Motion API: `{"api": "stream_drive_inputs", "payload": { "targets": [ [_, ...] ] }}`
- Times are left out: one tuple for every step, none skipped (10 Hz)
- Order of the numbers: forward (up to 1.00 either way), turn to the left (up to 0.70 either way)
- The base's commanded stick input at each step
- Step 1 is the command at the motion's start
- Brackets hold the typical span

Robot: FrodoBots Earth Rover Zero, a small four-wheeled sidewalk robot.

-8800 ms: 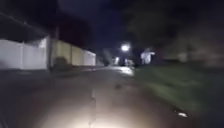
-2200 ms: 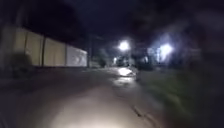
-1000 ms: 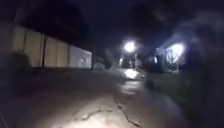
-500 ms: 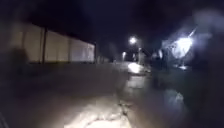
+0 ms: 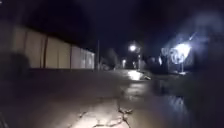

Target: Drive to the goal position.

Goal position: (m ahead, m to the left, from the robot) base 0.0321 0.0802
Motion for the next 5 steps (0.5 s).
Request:
{"api": "stream_drive_inputs", "payload": {
  "targets": [
    [0.70, -0.35],
    [0.70, -0.35],
    [0.70, -0.35],
    [0.70, -0.35],
    [0.70, -0.35]
  ]
}}
